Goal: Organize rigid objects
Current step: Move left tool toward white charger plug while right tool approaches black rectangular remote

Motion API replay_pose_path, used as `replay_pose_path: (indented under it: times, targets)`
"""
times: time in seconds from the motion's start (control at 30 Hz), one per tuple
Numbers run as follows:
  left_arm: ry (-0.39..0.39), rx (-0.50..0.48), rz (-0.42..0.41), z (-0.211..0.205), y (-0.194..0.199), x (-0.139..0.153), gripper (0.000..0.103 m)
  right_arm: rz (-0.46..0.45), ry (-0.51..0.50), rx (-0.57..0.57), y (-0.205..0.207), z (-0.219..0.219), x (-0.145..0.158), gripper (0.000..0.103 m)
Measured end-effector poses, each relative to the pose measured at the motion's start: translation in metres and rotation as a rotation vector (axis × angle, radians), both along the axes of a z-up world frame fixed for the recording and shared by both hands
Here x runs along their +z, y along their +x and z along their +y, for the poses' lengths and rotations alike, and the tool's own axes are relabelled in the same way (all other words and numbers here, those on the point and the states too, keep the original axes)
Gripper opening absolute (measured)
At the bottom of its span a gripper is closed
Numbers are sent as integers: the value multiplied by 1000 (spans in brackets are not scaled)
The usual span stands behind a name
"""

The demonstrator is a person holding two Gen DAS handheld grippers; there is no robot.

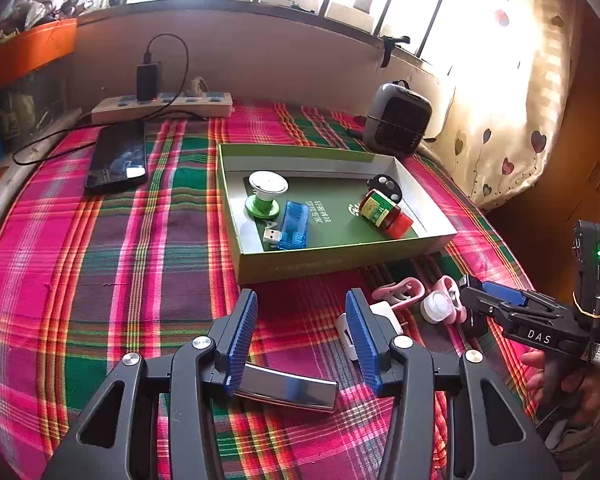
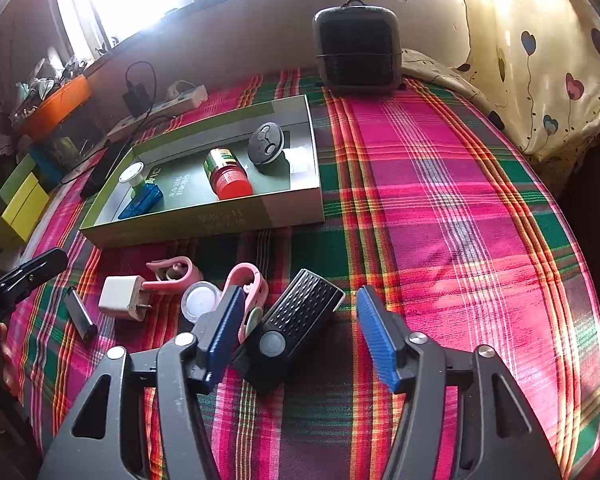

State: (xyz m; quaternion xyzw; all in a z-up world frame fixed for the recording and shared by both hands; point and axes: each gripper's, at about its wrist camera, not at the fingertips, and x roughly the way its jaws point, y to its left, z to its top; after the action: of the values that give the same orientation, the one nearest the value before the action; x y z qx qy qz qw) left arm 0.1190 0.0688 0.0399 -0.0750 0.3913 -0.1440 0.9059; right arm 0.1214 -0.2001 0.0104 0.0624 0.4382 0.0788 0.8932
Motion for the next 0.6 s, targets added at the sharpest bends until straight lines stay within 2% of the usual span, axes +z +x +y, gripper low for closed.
replay_pose_path:
  times: [0.3, 0.53, 0.6]
  targets:
    - [2, -63, 15, -15, -1, -6, 45, 16, -26, 1, -6, 5, -6, 62]
    - [22, -110, 23, -28, -1, -9, 45, 20, -80, -29, -13, -6, -6, 62]
    - [31, -122, 23, -32, -1, -10, 45, 25, -68, -36, -15, -11, -6, 62]
